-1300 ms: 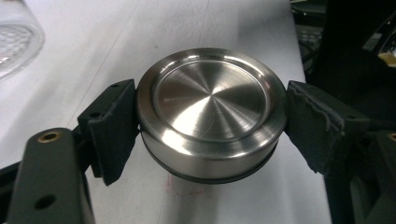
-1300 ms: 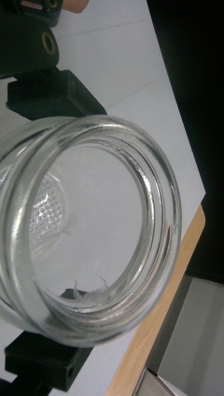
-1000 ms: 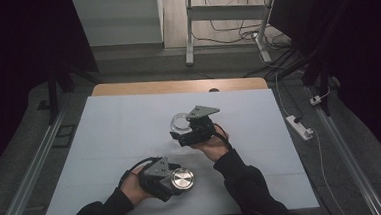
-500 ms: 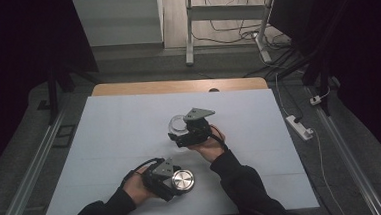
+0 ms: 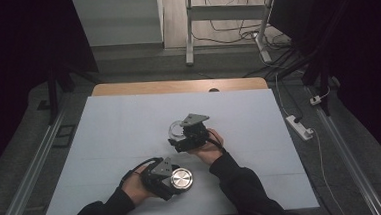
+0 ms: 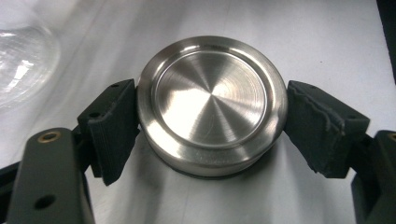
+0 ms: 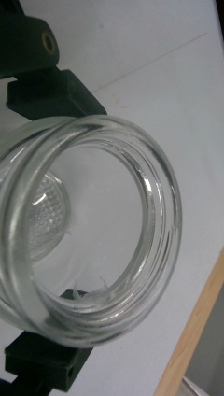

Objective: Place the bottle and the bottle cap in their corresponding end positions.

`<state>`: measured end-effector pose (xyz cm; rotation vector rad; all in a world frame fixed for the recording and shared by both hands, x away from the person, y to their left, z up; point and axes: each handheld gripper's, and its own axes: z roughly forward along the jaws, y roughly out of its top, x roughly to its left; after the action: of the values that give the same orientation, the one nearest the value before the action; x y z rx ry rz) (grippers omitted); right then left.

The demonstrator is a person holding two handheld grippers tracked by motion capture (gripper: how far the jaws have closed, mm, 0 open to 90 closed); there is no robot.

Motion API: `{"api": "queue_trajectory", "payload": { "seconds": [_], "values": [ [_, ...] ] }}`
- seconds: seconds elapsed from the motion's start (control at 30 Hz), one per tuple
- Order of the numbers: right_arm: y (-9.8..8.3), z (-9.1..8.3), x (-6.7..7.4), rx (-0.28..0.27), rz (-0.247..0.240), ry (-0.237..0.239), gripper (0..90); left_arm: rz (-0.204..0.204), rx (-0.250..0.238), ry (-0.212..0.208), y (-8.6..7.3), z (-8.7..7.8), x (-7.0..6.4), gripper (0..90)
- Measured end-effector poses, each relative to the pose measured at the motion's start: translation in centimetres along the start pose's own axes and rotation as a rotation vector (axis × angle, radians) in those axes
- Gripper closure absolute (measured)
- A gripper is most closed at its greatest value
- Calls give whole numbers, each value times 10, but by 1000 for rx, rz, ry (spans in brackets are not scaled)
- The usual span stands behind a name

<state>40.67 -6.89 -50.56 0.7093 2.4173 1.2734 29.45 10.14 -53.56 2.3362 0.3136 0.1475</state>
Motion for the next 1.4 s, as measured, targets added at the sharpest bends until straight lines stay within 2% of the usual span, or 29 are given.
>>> {"api": "queue_trajectory", "payload": {
  "seconds": [0.3, 0.57, 0.83, 0.87, 0.97, 1.17, 1.4],
  "values": [
    [-2, -1, -4, 0, 22, 18, 138, -52, -46, 11, -4, -11, 6, 206],
    [-2, -1, -4, 5, 22, 19, 137, -75, -59, -27, -2, -9, 6, 206],
    [-2, -1, -4, 10, 23, 19, 136, -49, 6, -27, 1, 7, 0, 205],
    [-2, -1, -4, 10, 24, 20, 136, -34, 11, -23, 1, 7, -1, 204],
    [-1, -1, -4, 14, 26, 21, 135, -47, 8, -27, 1, 8, 0, 198],
    [0, -1, -5, 24, 32, 26, 127, -70, 3, -28, 1, 7, 3, 121],
    [-1, 2, -1, 51, 7, 41, 30, -71, -3, -45, 1, 6, 3, 72]
  ]
}}
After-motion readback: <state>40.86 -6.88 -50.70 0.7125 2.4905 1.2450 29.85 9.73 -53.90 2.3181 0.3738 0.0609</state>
